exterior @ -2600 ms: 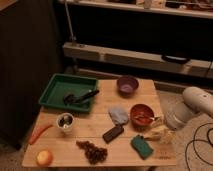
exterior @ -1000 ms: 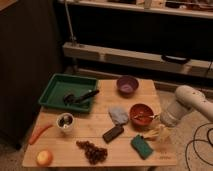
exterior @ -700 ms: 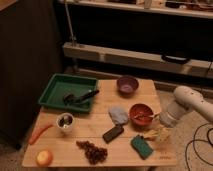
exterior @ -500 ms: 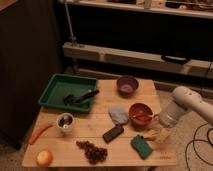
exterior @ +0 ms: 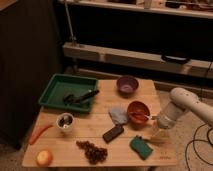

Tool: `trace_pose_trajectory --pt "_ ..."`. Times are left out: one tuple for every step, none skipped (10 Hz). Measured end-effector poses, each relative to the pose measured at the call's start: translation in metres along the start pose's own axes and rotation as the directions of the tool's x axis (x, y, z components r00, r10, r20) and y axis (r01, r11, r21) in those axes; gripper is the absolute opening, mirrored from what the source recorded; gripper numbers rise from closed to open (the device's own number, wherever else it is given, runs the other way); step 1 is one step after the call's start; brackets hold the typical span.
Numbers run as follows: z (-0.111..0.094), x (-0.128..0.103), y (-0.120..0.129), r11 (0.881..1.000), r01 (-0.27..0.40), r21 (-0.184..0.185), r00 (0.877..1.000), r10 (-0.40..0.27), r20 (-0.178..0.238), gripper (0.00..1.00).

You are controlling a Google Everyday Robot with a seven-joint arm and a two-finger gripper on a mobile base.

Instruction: Place banana in red bowl

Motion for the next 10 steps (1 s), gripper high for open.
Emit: trace_pose_trajectory --pt "0.001 -0.003 0.001 1.0 -0.001 -0.003 1.0 0.001 -0.012 0.02" --pt "0.001 -0.004 0.002 1.0 -0.001 -0.004 1.0 0.001 -0.016 0.01" --pt "-0.001 -0.008 0.003 1.0 0.0 -0.005 1.0 0.0 -0.019 0.01" --pt "-0.006 -0.014 0.007 1.0 0.003 -0.005 1.0 -0.003 -0.019 0.01" --pt "-0.017 -0.024 0.014 1.0 0.005 -0.001 1.0 -0.005 -0.023 0.01" --pt "-0.025 -0.032 0.02 1.0 0.008 0.001 1.0 -0.008 -0.024 0.01" --pt "-0.036 -0.042 0.029 1.0 0.012 0.0 1.0 -0.012 -0.025 0.01" --pt "-0.054 -0.058 0.043 1.0 0.023 -0.001 0.999 -0.023 -0.024 0.01" --pt "-0.07 -0.074 0.056 0.999 0.037 -0.007 0.999 -0.038 -0.018 0.01" --pt "-0.081 -0.086 0.066 0.999 0.05 -0.012 0.999 -0.05 -0.013 0.01"
